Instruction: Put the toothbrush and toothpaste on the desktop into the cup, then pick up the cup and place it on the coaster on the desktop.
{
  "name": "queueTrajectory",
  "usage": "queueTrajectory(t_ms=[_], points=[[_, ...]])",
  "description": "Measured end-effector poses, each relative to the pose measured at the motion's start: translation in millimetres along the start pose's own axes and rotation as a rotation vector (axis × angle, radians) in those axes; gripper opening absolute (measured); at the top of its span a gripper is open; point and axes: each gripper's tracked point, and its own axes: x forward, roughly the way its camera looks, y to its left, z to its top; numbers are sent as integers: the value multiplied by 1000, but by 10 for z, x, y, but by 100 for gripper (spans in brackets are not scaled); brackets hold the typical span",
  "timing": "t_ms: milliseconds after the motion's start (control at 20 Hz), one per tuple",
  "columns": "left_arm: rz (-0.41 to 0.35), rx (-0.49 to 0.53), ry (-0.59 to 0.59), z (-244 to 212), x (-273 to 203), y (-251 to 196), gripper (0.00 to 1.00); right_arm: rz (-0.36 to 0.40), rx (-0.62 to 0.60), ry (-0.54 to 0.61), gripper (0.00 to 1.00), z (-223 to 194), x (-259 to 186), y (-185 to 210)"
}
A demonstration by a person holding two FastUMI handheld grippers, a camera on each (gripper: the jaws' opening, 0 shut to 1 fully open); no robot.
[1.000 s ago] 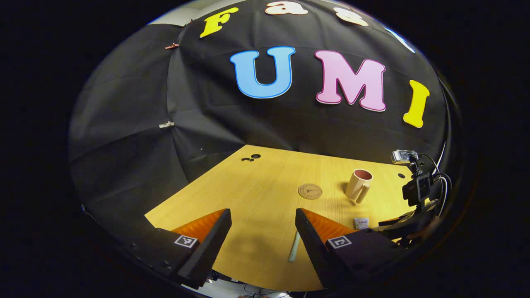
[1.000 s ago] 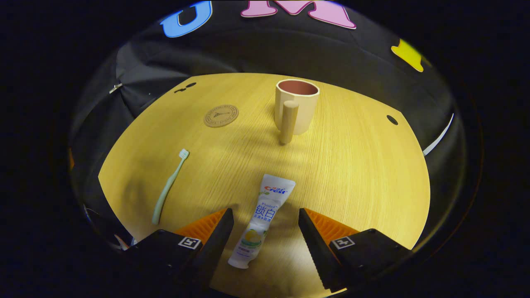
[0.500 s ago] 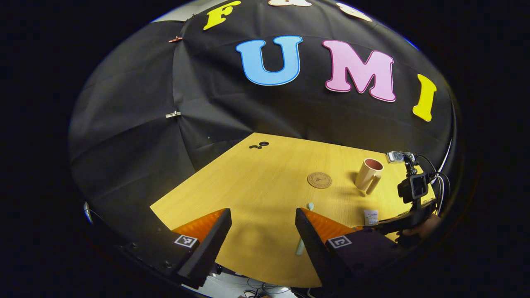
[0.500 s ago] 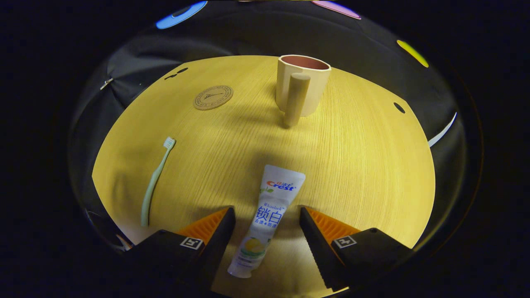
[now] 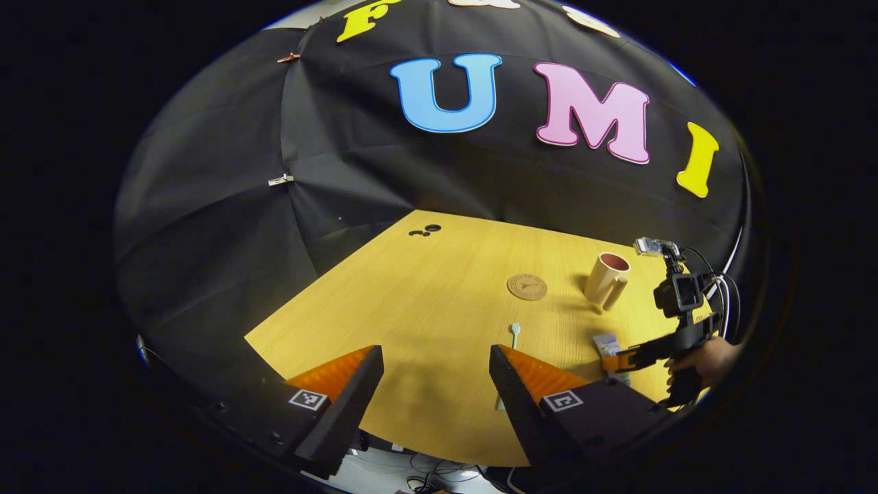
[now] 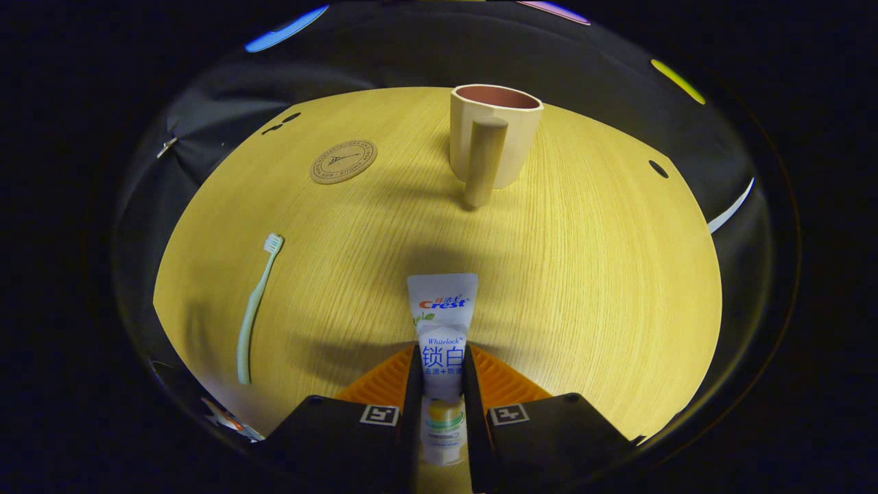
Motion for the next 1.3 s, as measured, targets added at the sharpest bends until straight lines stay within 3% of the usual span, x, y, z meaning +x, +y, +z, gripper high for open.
queueTrajectory(t_ms=[100, 150, 200, 250, 300, 600, 800, 1000, 1300], points=[[-27, 14, 46, -119, 22, -48, 99, 32, 21, -3, 34, -13, -2, 4], [-34, 20, 71, -174, 29, -48, 99, 51, 30, 5, 28, -53, -19, -5], [-47, 25, 83, -191, 47, -69, 98, 63, 54, 14, 31, -90, -68, -37], [-60, 27, 89, -201, 61, -101, 98, 76, 89, 9, 24, -111, -121, -64], [-76, 29, 94, -196, 101, -144, 98, 84, 121, -4, 24, -131, -188, -105], [-194, 125, 253, -436, 558, -524, 99, 82, 170, -126, 24, -153, -720, -439], [-279, 94, 330, -588, 1002, -902, 99, 89, 202, -182, 24, -296, -1102, -600], [-278, 96, 402, -703, 1360, -1042, 97, 63, 248, -194, 24, -527, -1240, -750], [-216, 218, 533, -1002, 1577, -990, 89, 68, 273, -193, 24, -691, -1286, -731]])
